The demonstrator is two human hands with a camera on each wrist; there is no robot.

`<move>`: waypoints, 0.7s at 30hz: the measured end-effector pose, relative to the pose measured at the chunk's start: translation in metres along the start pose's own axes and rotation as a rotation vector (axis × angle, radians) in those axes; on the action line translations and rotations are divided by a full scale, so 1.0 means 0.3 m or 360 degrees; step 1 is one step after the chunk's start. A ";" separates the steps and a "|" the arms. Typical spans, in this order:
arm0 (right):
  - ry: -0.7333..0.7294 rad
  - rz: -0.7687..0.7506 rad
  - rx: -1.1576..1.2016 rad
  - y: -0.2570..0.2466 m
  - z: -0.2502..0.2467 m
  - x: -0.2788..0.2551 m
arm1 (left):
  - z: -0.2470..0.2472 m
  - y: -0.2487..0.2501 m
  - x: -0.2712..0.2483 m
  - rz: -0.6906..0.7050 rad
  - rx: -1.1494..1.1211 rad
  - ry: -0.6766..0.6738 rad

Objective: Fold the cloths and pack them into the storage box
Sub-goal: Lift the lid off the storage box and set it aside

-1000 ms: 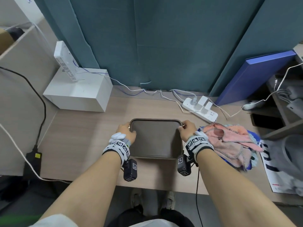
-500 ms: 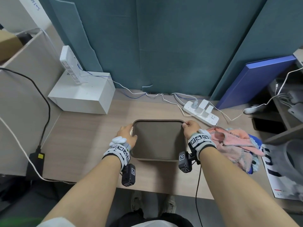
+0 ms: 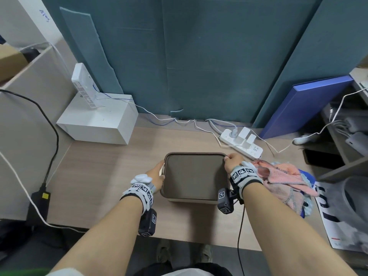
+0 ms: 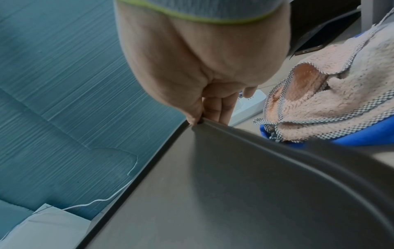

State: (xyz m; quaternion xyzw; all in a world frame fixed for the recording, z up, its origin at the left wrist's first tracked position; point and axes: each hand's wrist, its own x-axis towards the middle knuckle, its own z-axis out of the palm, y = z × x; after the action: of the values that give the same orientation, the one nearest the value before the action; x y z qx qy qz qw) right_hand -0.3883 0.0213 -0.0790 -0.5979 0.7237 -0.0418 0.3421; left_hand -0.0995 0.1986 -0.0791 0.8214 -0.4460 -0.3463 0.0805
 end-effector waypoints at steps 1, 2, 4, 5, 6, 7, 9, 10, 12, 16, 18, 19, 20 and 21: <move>0.0007 0.0001 -0.0003 -0.001 -0.003 0.002 | 0.001 0.001 -0.001 -0.0006 -0.0026 -0.0014; 0.0014 0.0008 0.0011 -0.006 -0.011 -0.002 | 0.000 0.003 -0.002 0.0005 -0.0064 -0.0002; -0.0001 0.0024 0.0017 -0.008 -0.017 0.005 | -0.011 0.022 -0.004 0.0046 -0.0121 0.0030; 0.0008 0.0009 0.0039 -0.012 -0.023 0.009 | -0.015 0.028 0.006 0.0078 -0.0124 0.0049; 0.0014 0.0003 0.0069 -0.020 -0.031 0.008 | -0.017 0.033 0.024 0.0119 -0.0122 0.0085; 0.0021 -0.0015 0.0133 -0.026 -0.039 0.008 | -0.023 0.041 0.037 0.0137 -0.0124 0.0128; 0.0027 -0.0075 0.0241 -0.044 -0.067 0.008 | -0.061 0.074 0.044 0.0106 -0.0165 0.0271; 0.0033 -0.0118 0.0292 -0.054 -0.087 0.007 | -0.086 0.095 0.042 0.0072 -0.0194 0.0333; 0.0068 -0.0230 0.0452 -0.071 -0.114 0.013 | -0.130 0.128 0.039 0.0012 -0.0353 0.0358; 0.0129 -0.0456 0.0662 -0.157 -0.205 0.007 | -0.208 0.202 0.051 0.0140 -0.0823 0.0375; 0.0060 -0.0449 0.0802 -0.204 -0.248 0.001 | -0.240 0.248 0.063 0.0097 -0.1058 0.0354; 0.0008 -0.0407 0.0945 -0.227 -0.265 -0.002 | -0.257 0.272 0.061 0.0068 -0.1179 0.0341; -0.0033 -0.0349 0.1101 -0.249 -0.289 -0.001 | -0.276 0.298 0.067 0.0047 -0.1298 0.0335; -0.0080 -0.0276 0.1244 -0.264 -0.299 -0.004 | -0.287 0.311 0.063 0.0015 -0.1441 0.0313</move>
State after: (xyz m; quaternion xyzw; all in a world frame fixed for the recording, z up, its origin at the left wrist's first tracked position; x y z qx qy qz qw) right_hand -0.3709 -0.0312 0.0271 -0.4824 0.5915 -0.3282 0.5566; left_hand -0.1006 0.1134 0.0171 0.7305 -0.2438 -0.4264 0.4746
